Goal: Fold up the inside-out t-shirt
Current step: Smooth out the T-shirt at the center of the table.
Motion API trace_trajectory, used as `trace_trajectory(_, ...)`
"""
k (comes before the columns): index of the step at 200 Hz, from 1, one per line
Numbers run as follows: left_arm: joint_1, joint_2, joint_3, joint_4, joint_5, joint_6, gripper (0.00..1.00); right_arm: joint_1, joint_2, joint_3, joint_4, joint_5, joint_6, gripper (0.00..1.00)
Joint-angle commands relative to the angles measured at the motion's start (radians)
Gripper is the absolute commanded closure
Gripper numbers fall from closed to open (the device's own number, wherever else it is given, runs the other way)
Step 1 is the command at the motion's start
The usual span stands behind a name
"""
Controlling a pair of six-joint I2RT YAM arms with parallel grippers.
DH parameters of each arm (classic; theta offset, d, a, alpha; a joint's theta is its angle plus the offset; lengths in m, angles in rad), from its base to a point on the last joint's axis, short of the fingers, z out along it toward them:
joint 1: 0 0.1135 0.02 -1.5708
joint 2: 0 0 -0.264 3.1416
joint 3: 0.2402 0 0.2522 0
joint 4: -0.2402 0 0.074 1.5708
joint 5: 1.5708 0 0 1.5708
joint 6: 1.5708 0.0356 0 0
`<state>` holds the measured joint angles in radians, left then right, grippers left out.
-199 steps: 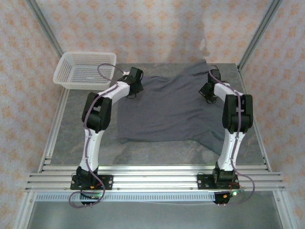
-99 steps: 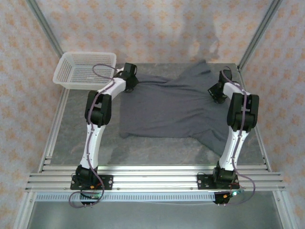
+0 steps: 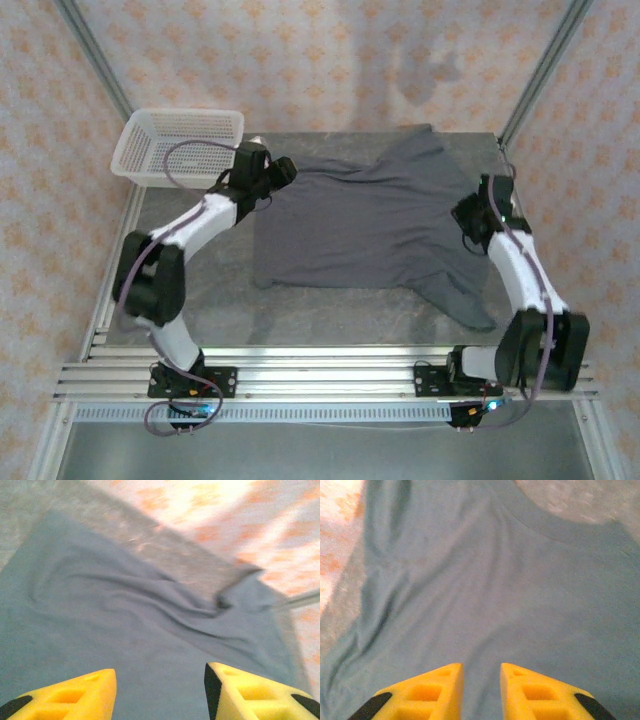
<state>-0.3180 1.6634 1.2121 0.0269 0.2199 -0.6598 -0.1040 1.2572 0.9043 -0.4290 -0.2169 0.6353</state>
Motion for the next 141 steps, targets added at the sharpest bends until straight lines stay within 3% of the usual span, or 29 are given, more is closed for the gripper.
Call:
trace_trajectory(1,-0.063,-0.135,-0.168,0.002,-0.060,0.037,0.50,0.007,-0.013,-0.131,-0.126,0.012,0.013,0.70)
trace_trajectory(32,-0.117,-0.317,-0.299,-0.101,-0.083,0.060,0.49,0.022,-0.008,-0.193,-0.230,0.020,-0.048,0.59)
trace_trajectory(76,-0.131,-0.489,-0.390,-0.252,-0.140,0.120,0.48,0.030,0.002,-0.242,-0.182,-0.013,-0.062,0.53)
trace_trajectory(116,-0.130,-0.509,-0.400,-0.274,-0.172,0.120,0.48,0.061,0.013,-0.239,-0.174,-0.091,-0.056,0.62)
trace_trajectory(141,-0.130,-0.487,-0.383,-0.272,-0.176,0.120,0.48,0.068,-0.016,-0.268,-0.163,-0.203,-0.049,0.74)
